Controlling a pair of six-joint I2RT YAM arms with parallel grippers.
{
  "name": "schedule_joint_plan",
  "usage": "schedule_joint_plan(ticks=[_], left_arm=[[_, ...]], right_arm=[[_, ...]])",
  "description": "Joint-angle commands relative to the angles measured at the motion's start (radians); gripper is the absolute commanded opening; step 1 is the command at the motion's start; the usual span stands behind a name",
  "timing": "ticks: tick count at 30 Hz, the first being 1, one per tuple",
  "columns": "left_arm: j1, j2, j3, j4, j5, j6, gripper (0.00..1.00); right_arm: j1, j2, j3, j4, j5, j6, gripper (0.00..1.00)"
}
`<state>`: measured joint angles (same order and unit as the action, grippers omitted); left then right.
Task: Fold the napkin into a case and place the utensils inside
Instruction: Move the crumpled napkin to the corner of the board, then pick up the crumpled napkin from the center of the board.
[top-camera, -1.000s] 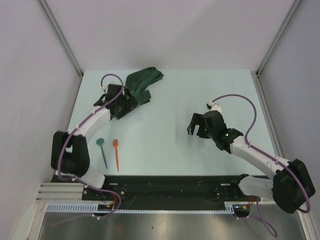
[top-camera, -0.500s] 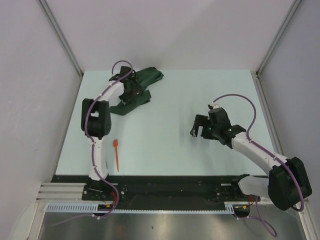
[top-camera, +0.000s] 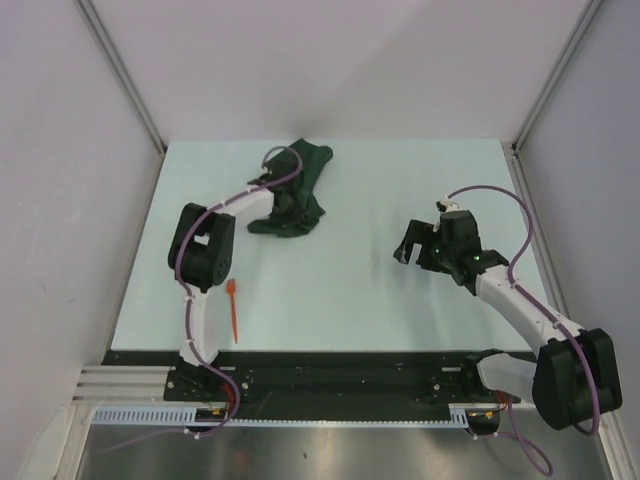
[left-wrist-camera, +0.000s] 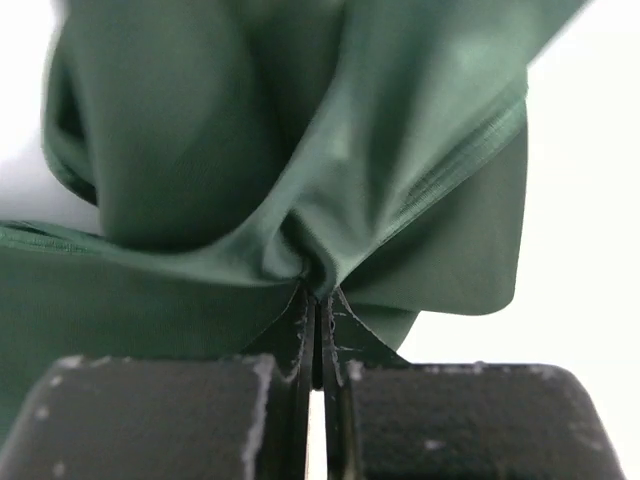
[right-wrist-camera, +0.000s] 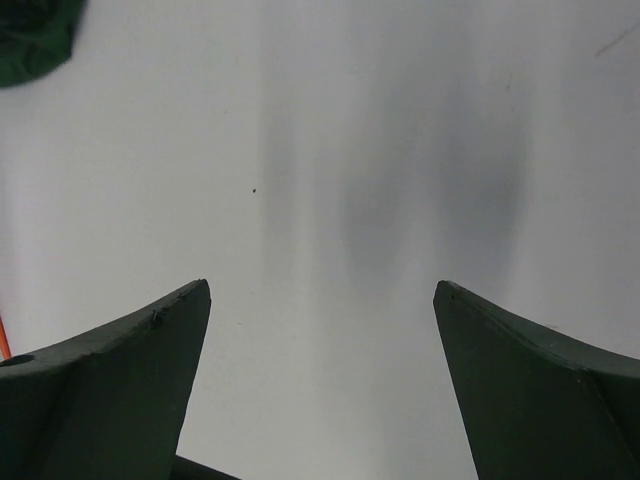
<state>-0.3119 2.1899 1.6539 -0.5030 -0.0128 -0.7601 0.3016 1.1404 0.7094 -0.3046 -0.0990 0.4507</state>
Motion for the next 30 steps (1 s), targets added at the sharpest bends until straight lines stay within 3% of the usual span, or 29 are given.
schedule_joint_plan(ticks=[1, 4, 5, 8, 10, 14, 19, 25, 28, 30], left_arm=[[-0.238, -0.229, -0.319, 0.109, 0.042, 0.008, 0.0], [-0.344, -0.344, -0.462, 0.142, 0.037, 0.036, 0.02], [-0.367, -0.369, -0.491, 0.161, 0.053, 0.066, 0.08], [-0.404, -0.482, -0.586, 0.165, 0.042, 0.096, 0.62], [-0.4, -0.618, -0.684, 0.179, 0.031, 0.108, 0.77], [-0.386, -0.781, -0.767, 0.102, -0.015, 0.137, 0.81], [-0.294, -0.871, -0.897, 0.04, -0.055, 0.018, 0.85], [-0.185, -0.803, -0.956, 0.067, 0.005, -0.019, 0.94], [-0.184, -0.779, -0.968, 0.107, 0.005, -0.012, 0.94], [-0.182, -0.763, -0.986, 0.155, 0.037, -0.007, 0.88]], right_arm=[[-0.002, 0.083, 0.031, 0.062, -0.051, 0.005, 1.0], [0.013, 0.166, 0.052, 0.105, -0.103, 0.005, 1.0], [0.031, 0.185, 0.055, 0.122, -0.117, 0.005, 0.99], [0.095, 0.258, 0.074, 0.17, -0.133, -0.017, 0.96], [0.12, 0.317, 0.105, 0.176, -0.119, -0.018, 0.91], [0.162, 0.377, 0.131, 0.203, -0.15, -0.011, 0.82], [0.237, 0.4, 0.153, 0.268, -0.116, -0.014, 0.81], [0.24, 0.518, 0.228, 0.283, -0.107, -0.015, 0.81], [0.245, 0.556, 0.252, 0.294, -0.11, -0.029, 0.73], [0.246, 0.576, 0.266, 0.325, -0.108, -0.033, 0.64]])
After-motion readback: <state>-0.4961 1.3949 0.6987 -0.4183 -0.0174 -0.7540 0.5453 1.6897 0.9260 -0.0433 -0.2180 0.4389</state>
